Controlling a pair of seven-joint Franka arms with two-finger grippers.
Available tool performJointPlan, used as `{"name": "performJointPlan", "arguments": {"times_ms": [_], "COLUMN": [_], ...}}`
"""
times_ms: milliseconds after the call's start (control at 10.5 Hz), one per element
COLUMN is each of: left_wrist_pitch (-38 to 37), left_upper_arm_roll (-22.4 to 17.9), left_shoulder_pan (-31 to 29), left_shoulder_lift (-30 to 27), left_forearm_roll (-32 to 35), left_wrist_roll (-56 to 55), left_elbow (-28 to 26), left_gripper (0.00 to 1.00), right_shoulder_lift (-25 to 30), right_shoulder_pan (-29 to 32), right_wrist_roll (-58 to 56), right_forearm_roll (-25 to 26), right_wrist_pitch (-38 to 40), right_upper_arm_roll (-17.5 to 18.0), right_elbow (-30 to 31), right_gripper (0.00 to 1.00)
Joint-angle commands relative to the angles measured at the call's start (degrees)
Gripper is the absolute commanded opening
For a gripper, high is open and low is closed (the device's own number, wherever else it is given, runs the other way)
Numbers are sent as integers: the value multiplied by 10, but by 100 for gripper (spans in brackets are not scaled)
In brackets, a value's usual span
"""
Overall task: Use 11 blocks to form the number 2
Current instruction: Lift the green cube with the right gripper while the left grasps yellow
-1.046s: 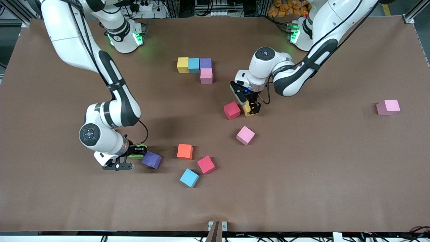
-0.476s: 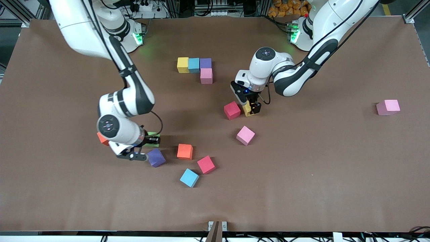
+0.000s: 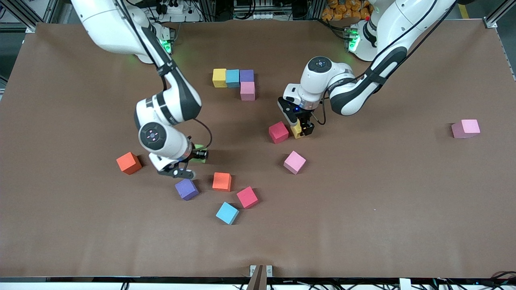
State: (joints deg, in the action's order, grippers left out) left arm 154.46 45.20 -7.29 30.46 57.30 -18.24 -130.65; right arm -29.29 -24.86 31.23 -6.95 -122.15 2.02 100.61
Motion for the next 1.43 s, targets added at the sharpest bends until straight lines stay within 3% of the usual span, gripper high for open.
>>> {"name": "performJointPlan", "arguments": {"times_ms": [0, 95, 190, 380, 761, 856, 1331], "left_wrist_pitch": [1, 2, 2, 1, -1, -1, -1], "left_upper_arm_roll": [11, 12, 12, 16, 22, 22, 23], "left_shoulder_pan": [-14, -15, -15, -15, -15, -16, -24], "left_shoulder_lift": [-15, -15, -15, -15, -16, -19, -21], "left_forearm_roll": [22, 22, 22, 22, 22, 22, 26], "left_wrist_roll": [-14, -14, -14, -15, -22, -22, 18], "left_elbow": [-14, -14, -14, -14, -14, -14, -15], "left_gripper": [79, 79, 71, 38, 13, 0, 0], "right_shoulder_lift": [29, 29, 27, 25, 41, 38, 26], "right_shoulder_pan": [-48, -68, -86, -127, -126, -128, -141], "right_wrist_roll": [65, 76, 88, 137, 186, 207, 303], "right_forearm_roll": [1, 1, 1, 3, 20, 40, 129], "right_wrist_pitch": [-18, -22, -25, -38, -105, -120, -162], "right_upper_arm_roll": [14, 15, 17, 18, 75, 86, 117], "right_elbow": [35, 35, 35, 39, 104, 118, 151], "right_gripper": [0, 0, 0, 0, 0, 0, 0]}}
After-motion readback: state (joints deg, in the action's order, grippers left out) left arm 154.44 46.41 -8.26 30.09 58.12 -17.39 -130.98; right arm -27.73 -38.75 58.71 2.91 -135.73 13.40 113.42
